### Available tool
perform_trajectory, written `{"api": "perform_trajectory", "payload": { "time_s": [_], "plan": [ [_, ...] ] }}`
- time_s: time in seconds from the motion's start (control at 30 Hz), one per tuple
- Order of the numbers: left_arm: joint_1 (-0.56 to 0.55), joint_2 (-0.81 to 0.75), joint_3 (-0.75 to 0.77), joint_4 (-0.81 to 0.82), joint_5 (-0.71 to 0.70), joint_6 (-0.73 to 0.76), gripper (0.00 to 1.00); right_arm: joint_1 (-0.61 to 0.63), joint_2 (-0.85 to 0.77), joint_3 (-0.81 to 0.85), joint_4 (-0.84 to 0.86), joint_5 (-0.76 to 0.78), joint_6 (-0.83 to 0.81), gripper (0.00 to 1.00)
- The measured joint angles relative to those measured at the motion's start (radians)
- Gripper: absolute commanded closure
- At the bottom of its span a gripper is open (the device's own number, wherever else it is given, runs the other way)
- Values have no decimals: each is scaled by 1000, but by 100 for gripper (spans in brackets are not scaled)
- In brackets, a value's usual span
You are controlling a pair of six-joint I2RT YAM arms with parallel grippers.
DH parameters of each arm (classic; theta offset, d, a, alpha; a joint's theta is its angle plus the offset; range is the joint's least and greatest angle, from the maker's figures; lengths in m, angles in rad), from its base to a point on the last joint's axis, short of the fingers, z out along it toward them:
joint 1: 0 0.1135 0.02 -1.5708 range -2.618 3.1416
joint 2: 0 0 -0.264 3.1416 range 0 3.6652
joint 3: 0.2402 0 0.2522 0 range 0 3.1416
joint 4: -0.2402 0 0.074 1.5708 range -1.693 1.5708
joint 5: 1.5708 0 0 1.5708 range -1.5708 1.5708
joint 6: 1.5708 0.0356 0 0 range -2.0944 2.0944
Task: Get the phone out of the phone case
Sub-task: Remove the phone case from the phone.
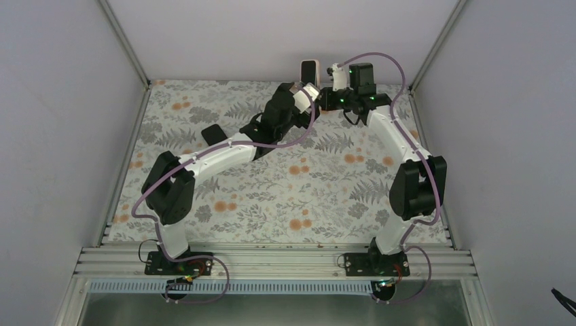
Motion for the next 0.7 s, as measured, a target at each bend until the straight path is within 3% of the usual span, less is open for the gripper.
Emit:
{"api": "perform_trajectory", "payload": {
  "time_s": [0.33,0.7],
  "plan": [
    [0,0,-3,18,-25,-2,6,0,0,1,2,-23,14,97],
    [-1,0,-63,37,-26,14,5,0,14,45,-6,-40,18,97]
  ]
}}
